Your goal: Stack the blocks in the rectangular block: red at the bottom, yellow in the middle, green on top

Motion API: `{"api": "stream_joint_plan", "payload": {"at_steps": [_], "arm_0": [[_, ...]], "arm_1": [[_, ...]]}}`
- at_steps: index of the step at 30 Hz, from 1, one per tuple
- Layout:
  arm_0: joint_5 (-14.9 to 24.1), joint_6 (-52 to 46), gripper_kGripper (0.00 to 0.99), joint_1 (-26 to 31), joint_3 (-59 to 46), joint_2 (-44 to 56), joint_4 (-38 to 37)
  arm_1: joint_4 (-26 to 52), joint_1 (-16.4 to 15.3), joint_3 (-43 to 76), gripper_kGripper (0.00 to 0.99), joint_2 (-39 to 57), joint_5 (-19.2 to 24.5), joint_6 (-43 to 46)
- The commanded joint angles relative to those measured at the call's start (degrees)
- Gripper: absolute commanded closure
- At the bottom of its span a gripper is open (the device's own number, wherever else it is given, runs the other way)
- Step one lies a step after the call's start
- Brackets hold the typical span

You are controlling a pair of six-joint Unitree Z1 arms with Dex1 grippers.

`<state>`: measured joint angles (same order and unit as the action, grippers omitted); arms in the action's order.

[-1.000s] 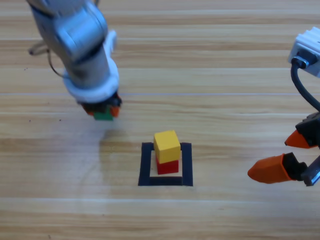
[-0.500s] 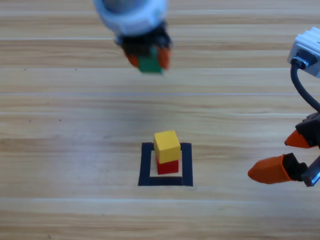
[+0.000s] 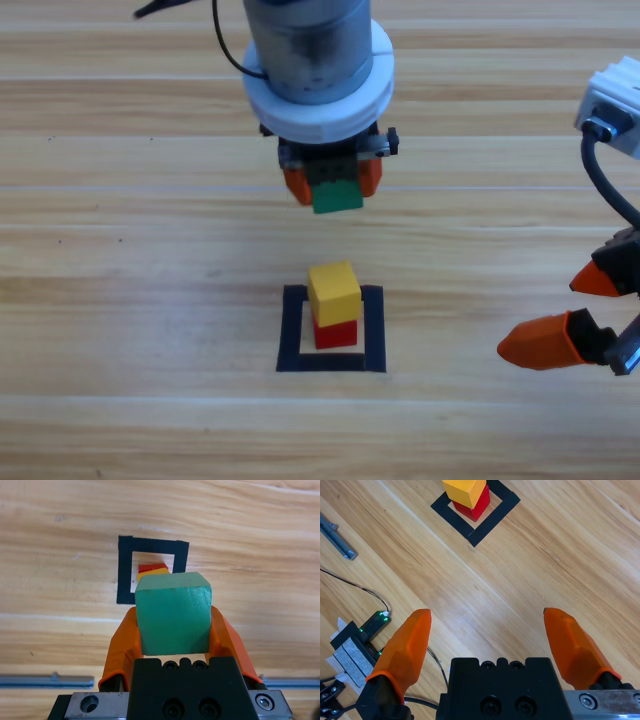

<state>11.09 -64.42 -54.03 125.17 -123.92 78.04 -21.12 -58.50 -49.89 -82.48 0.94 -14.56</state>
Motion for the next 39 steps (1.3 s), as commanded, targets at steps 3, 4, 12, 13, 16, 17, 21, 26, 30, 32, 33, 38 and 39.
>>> {"api": "stream_joint_plan", "payload": {"at_steps": [3, 4, 12, 13, 16, 17, 21, 26, 30, 32, 33, 38, 39], "arm_0": [[1.4, -10.0, 0.973, -3.8, -1.6, -3.0, 1.1], [1.4, -10.3, 0.973, -3.8, -1.6, -3.3, 1.1], [2.8, -9.6, 0.975, -4.0, -1.5, -6.2, 1.1], [3.0, -9.3, 0.975, -4.0, -1.5, -6.4, 1.0], [3.3, -9.3, 0.975, -4.0, -1.6, -6.9, 1.0], [3.3, -9.3, 0.975, -4.0, -1.7, -7.0, 1.1], [3.5, -10.7, 0.975, -4.1, -2.3, -7.4, 1.1], [3.5, -15.0, 0.973, -4.7, -3.3, -7.5, 1.1], [3.6, -17.2, 0.973, -5.3, -3.9, -7.8, 1.2], [3.6, -17.4, 0.973, -5.5, -3.7, -8.2, 1.2], [3.6, -17.4, 0.973, -5.6, -3.6, -8.3, 1.2], [3.8, -17.1, 0.973, -5.8, -3.1, -9.0, 1.2], [3.8, -17.1, 0.973, -5.8, -3.1, -9.1, 1.2]], "arm_1": [[1.5, 0.8, 1.5, 0.001, 0.8, 0.3, 0.3], [1.5, 0.8, 1.5, 0.001, 0.8, 0.3, 0.3], [1.6, 0.8, 1.5, 0.001, 0.7, 0.3, 0.4], [1.6, 0.8, 1.5, 0.001, 0.6, 0.3, 0.4], [1.6, 0.8, 1.5, 0.001, 0.6, 0.3, 0.4], [1.6, 0.8, 1.5, 0.001, 0.6, 0.3, 0.4], [1.6, 0.8, 1.6, 0.001, 0.6, 0.3, 0.4], [1.6, 0.8, 1.6, 0.001, 0.6, 0.3, 0.4], [1.6, 0.8, 1.6, 0.001, 0.6, 0.3, 0.4], [1.6, 0.8, 1.6, 0.001, 0.6, 0.3, 0.4], [1.6, 0.8, 1.6, 0.001, 0.6, 0.3, 0.4], [1.6, 0.8, 1.6, 0.001, 0.5, 0.3, 0.4], [1.6, 0.8, 1.6, 0.001, 0.5, 0.3, 0.4]]}}
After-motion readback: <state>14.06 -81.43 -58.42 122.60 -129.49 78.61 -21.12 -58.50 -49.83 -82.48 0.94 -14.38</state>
